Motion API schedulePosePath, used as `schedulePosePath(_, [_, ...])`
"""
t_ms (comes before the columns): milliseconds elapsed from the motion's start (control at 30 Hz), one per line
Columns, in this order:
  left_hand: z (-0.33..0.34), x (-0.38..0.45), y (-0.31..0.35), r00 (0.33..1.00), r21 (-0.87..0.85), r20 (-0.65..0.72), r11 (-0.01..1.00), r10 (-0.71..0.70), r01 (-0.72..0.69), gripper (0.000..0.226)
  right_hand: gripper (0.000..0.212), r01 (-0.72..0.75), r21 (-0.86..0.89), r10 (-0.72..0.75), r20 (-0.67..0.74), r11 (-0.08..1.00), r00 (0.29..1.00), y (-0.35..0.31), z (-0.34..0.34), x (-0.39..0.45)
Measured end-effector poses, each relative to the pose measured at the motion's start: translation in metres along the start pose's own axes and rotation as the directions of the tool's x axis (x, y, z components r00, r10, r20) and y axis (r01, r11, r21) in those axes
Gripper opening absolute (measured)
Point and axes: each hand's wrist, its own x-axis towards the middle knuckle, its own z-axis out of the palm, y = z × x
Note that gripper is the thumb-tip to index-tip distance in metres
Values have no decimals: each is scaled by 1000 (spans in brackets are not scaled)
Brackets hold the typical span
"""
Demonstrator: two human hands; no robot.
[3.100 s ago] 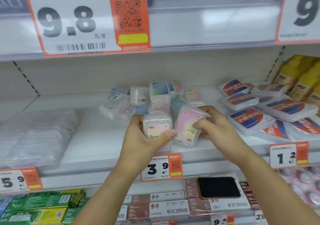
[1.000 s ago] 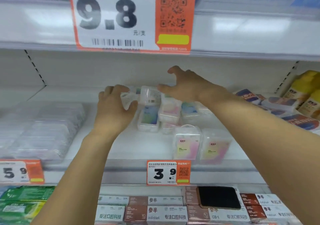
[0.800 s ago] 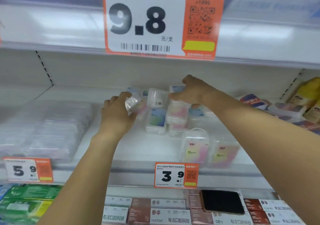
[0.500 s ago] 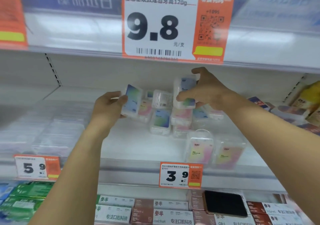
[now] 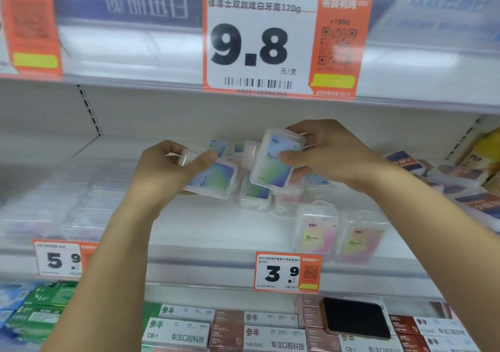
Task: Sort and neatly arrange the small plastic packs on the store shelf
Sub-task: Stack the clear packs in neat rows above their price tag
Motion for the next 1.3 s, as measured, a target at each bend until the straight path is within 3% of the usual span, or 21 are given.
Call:
schedulePosePath(67, [-8, -4, 4, 999, 77, 28, 996, 45, -47, 59, 30, 4, 17, -5, 15, 1000, 1000, 0, 3, -8])
schedulePosePath(167, [-10, -11, 3, 982, 349, 106, 919, 155, -183, 54, 31, 19, -42, -18, 16, 999, 1000, 4, 10, -16])
schedulePosePath(233, [-3, -19, -4, 943, 512, 238, 794, 234, -327, 65, 38, 24, -161, -13, 67, 987, 998, 5, 16, -16])
schedulePosePath(300, [7, -30, -13, 875, 563, 427, 690, 228, -454, 70, 43, 45, -340, 14, 169, 939, 985, 4, 19, -16])
schedulePosePath(433, [20, -38, -16, 839, 525, 520, 716, 159, -461, 65, 48, 119, -563, 109, 354, 818, 929, 2, 24, -15])
schedulePosePath(600, [16, -37, -16, 848, 282, 528, 932, 48, -228, 61, 54, 140, -555, 170, 469, 820, 867, 6, 21, -14])
schedulePosePath(733, [15, -37, -18, 838, 243, 543, 946, 51, -215, 39, 52, 127, -499, 165, 501, 857, 849, 9, 18, -14])
schedulePosePath(867, [16, -38, -16, 800, 200, 599, 959, 41, -199, 41, 67, 121, -480, 180, 534, 869, 826, 5, 14, -17])
schedulePosePath(1200, [18, -42, -11, 788, 174, 613, 964, 53, -201, 28, 69, 105, -477, 176, 508, 873, 843, 7, 12, -19])
schedulePosePath(1300, [19, -43, -10, 795, 164, 602, 965, 69, -207, 33, 57, 107, -467, 156, 490, 878, 857, 6, 6, -21])
